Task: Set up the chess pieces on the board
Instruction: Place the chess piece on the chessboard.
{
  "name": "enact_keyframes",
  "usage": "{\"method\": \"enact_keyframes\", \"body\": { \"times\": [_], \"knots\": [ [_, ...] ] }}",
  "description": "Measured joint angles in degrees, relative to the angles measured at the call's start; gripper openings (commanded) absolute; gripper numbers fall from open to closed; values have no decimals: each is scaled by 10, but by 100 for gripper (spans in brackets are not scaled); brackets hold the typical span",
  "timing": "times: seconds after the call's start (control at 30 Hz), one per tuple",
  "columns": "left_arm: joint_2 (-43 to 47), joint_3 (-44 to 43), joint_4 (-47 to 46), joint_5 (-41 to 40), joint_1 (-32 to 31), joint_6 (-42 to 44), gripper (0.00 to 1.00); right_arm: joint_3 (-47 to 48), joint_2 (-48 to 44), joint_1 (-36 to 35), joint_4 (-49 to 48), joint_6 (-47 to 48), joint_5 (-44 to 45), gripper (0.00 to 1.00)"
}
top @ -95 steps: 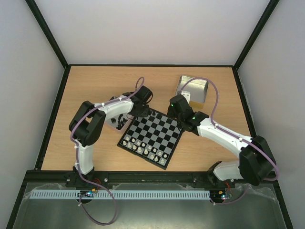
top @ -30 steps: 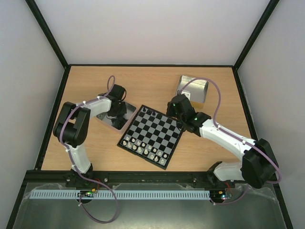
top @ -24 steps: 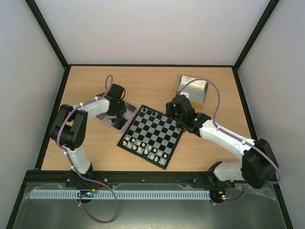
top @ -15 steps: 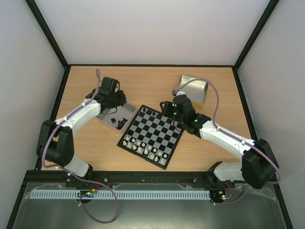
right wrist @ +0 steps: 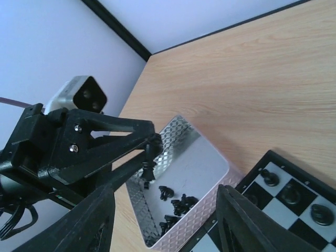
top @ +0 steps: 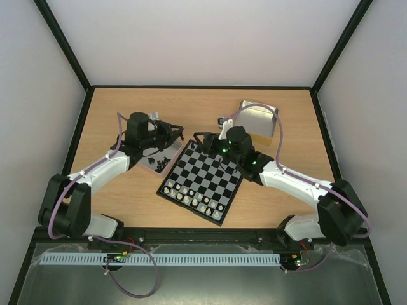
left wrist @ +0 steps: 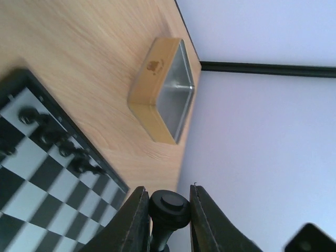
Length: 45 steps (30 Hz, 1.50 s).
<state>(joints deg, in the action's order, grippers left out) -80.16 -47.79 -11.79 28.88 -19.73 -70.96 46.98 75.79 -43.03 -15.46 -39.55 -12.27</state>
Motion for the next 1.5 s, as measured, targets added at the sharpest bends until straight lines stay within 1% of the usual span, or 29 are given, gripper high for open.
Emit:
{"method": "enact_keyframes", "body": {
  "times": [0.1, 0.2, 0.4, 0.53, 0.63, 0.73, 0.83, 0.87, 1.03, 1.1, 1.27, 1.37, 1.4, 1.5],
  "knots": [
    [3, 33, -58, 20, -7, -83, 15, 0, 23, -8, -21, -7, -15, 52],
    [8, 51, -96, 26, -11, -144, 15, 3, 41, -11, -30, -14, -27, 52],
    [19, 58, -146, 26, -24, -214, 15, 16, 77, -13, -43, -28, -60, 47],
    [19, 58, -161, 24, -33, -236, 15, 24, 90, -14, -49, -38, -75, 44],
    [19, 58, -172, 23, -38, -247, 15, 31, 96, -15, -50, -43, -81, 40],
    [19, 58, -176, 22, -40, -251, 15, 32, 96, -16, -57, -47, -83, 32],
    [19, 59, -176, 20, -41, -251, 15, 33, 96, -16, -60, -48, -83, 20],
    [19, 61, -177, 20, -41, -251, 15, 33, 96, -16, -61, -48, -82, 18],
    [21, 70, -177, 17, -41, -251, 16, 33, 96, -20, -61, -47, -81, 11],
    [24, 70, -176, 15, -41, -250, 16, 33, 96, -21, -61, -45, -81, 7],
    [33, 74, -175, 8, -41, -242, 16, 33, 91, -22, -52, -34, -75, 2],
    [36, 78, -175, 8, -41, -242, 16, 33, 88, -23, -41, -28, -69, 3],
    [36, 78, -175, 9, -41, -242, 16, 33, 87, -24, -40, -27, -68, 5],
    [36, 80, -175, 10, -41, -242, 15, 33, 86, -24, -35, -21, -66, 17]
  ]
}}
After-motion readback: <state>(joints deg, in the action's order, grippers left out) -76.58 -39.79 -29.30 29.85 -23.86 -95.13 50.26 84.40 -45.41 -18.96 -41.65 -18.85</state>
